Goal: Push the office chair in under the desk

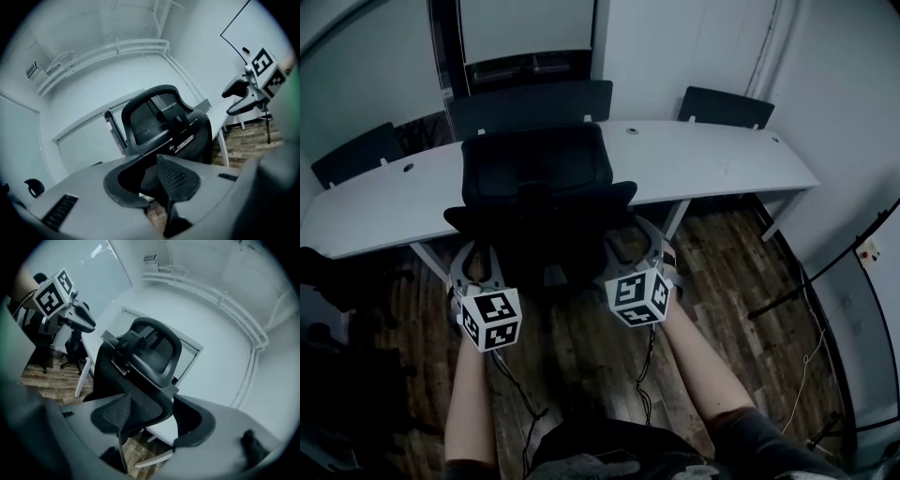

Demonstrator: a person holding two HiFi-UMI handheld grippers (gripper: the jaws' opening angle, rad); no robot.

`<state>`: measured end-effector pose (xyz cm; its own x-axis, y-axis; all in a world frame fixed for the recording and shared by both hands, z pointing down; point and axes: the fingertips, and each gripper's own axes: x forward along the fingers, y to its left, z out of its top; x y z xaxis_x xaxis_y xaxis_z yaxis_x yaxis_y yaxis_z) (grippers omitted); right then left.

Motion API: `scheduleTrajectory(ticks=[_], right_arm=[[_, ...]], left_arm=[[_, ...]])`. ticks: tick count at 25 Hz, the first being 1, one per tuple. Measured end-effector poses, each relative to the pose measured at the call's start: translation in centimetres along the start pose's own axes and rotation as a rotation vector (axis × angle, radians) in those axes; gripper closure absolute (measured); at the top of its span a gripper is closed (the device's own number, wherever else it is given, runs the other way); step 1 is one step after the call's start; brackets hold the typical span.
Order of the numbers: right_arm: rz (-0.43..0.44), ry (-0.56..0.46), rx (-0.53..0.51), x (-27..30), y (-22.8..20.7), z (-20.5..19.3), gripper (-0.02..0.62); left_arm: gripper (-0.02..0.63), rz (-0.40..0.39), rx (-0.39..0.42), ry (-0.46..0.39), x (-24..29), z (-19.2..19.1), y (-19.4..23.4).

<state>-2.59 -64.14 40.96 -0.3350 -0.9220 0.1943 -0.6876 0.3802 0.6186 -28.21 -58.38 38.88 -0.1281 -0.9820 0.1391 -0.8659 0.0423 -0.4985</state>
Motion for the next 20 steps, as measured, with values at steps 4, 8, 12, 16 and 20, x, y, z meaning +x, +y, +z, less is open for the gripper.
scheduleTrajectory(ticks=[4,8,12,16,20], right_arm=[[0.012,-0.024,0.029,-4.1,0.7,0.5,0.353],[-0.020,-0.031,0.050,-8.7,0.5,0.5,0.504],[-0.006,-0.031,0.090,-13.3,0.8,-0.1,0.535],[0.016,-0.054,0.177,-17.8,1.2,-0.4,0.555],[0.046,-0.087,0.251,-22.5,1.9,-0.6,0.571]], left_arm=[[0.561,-0.024,-0.046,-0.007,-4.1,0.9,-1.6],[0.567,-0.052,-0.078,-0.018,-8.0,1.8,-3.3],[0.571,-0.073,-0.129,-0.040,-12.3,3.1,-5.2],[0.571,-0.111,-0.213,-0.064,-16.7,4.3,-7.3],[0.571,-0.134,-0.239,-0.073,-21.2,4.5,-9.3]])
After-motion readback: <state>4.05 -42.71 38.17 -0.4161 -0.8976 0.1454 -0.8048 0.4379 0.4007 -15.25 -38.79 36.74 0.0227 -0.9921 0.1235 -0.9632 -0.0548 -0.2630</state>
